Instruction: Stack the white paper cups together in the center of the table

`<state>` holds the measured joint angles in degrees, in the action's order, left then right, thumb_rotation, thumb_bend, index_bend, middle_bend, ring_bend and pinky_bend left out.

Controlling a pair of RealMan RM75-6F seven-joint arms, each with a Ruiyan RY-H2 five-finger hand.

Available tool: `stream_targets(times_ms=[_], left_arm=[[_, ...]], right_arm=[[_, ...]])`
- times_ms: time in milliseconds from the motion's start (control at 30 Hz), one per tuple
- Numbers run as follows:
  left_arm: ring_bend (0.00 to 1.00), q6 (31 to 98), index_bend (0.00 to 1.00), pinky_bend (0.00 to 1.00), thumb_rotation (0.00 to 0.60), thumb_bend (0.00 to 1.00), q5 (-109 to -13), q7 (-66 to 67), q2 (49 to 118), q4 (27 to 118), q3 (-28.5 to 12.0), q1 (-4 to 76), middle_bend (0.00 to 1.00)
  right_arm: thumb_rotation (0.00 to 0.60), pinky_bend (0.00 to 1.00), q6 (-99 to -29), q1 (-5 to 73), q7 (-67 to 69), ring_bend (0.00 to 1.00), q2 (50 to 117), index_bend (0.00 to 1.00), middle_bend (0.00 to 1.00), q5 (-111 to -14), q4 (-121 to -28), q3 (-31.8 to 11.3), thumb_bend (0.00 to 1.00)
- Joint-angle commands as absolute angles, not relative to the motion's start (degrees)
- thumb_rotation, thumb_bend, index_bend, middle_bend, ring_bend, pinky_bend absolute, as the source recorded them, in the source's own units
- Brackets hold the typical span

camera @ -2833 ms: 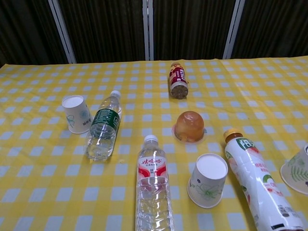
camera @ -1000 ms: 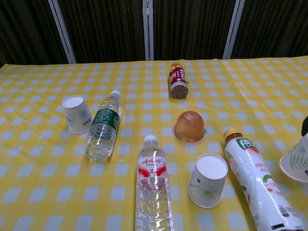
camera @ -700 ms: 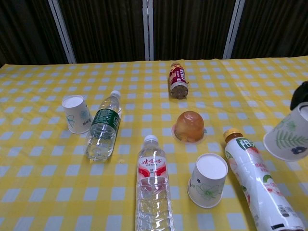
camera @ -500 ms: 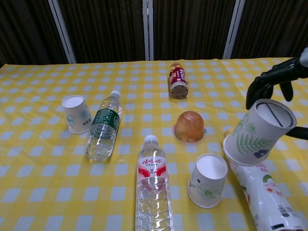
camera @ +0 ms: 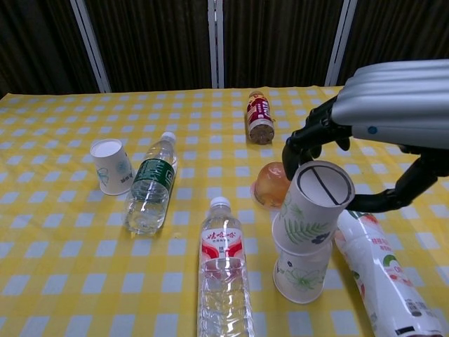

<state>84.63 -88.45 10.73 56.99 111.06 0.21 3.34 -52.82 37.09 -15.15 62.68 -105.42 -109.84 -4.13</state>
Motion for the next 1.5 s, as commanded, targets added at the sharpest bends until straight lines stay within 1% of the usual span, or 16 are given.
stream_targets(times_ms=[33, 367, 800, 867, 900, 967, 1033, 1067, 1100, 1200, 1367, 1467, 1500], left_arm=[[0.00, 84.69, 0.00, 0.00, 0.600, 0.00, -88.46, 10.66, 56.94, 111.04, 0.21, 3.32, 0.00], [0.00, 84.75, 0.00, 0.00, 0.600, 0.00, -88.64, 10.78, 56.96, 111.12, 0.34, 3.30, 0.00], [0.00, 84.24, 0.00, 0.00, 0.600, 0.00, -87.82, 11.46, 57.22, 111.18, 0.24, 3.53, 0.00], [0.00, 84.28, 0.00, 0.00, 0.600, 0.00, -87.86, 11.51, 57.20, 111.20, 0.25, 3.53, 0.00], [0.00, 84.27, 0.00, 0.00, 0.600, 0.00, -87.87, 11.47, 57.20, 111.21, 0.28, 3.52, 0.00], [0.00, 84.30, 0.00, 0.00, 0.600, 0.00, -87.85, 11.34, 57.12, 111.22, 0.27, 3.52, 0.00], [0.00, 84.37, 0.00, 0.00, 0.600, 0.00, -87.84, 11.29, 57.07, 111.23, 0.24, 3.52, 0.00], [0.00, 84.36, 0.00, 0.00, 0.600, 0.00, -87.83, 11.29, 57.07, 111.22, 0.24, 3.52, 0.00], [0.00, 84.33, 0.00, 0.00, 0.600, 0.00, -87.80, 11.28, 57.06, 111.20, 0.24, 3.53, 0.00], [0.00, 84.20, 0.00, 0.00, 0.600, 0.00, -87.73, 11.23, 57.02, 111.22, 0.26, 3.59, 0.00], [0.00, 84.26, 0.00, 0.00, 0.600, 0.00, -87.65, 11.08, 56.94, 111.22, 0.23, 3.58, 0.00], [0.00, 84.33, 0.00, 0.00, 0.600, 0.00, -87.53, 11.03, 56.95, 111.14, 0.14, 3.59, 0.00], [0.00, 84.29, 0.00, 0.00, 0.600, 0.00, -87.22, 11.06, 57.05, 110.99, -0.07, 3.69, 0.00]], right_arm=[[0.600, 0.49, -52.04, 37.31, -16.23, 0.39, 62.57, 0.43, 0.47, -104.34, -110.42, -4.13, 0.37], [0.600, 0.49, -51.82, 37.13, -17.18, 0.39, 62.36, 0.43, 0.47, -101.82, -110.31, -3.04, 0.37], [0.600, 0.49, -52.68, 37.23, -16.18, 0.39, 65.28, 0.42, 0.46, -100.29, -107.79, -1.77, 0.36], [0.600, 0.49, -53.02, 37.18, -16.45, 0.38, 65.66, 0.40, 0.44, -100.37, -107.27, -1.58, 0.36], [0.600, 0.49, -53.02, 37.18, -16.63, 0.37, 65.76, 0.38, 0.40, -100.38, -107.08, -1.44, 0.35], [0.600, 0.49, -52.60, 37.31, -16.97, 0.32, 65.57, 0.28, 0.30, -100.34, -106.92, -1.01, 0.23], [0.600, 0.45, -50.68, 37.61, -18.82, 0.22, 64.02, 0.08, 0.14, -100.05, -107.48, -0.08, 0.03], [0.600, 0.43, -50.48, 37.60, -19.05, 0.19, 63.74, 0.03, 0.10, -99.83, -107.87, 0.02, 0.00], [0.600, 0.41, -50.53, 37.49, -19.30, 0.16, 63.49, 0.00, 0.06, -99.71, -108.34, 0.15, 0.00], [0.600, 0.39, -51.61, 36.93, -20.08, 0.13, 63.16, 0.00, 0.03, -100.07, -108.65, 0.42, 0.00], [0.600, 0.36, -55.02, 35.25, -20.01, 0.12, 61.82, 0.00, 0.03, -101.22, -108.67, 1.14, 0.00], [0.600, 0.33, -58.51, 33.54, -19.46, 0.11, 59.90, 0.00, 0.02, -102.50, -108.04, 1.75, 0.00], [0.600, 0.30, -63.01, 31.10, -18.95, 0.11, 58.24, 0.00, 0.02, -102.82, -106.70, 1.98, 0.00]])
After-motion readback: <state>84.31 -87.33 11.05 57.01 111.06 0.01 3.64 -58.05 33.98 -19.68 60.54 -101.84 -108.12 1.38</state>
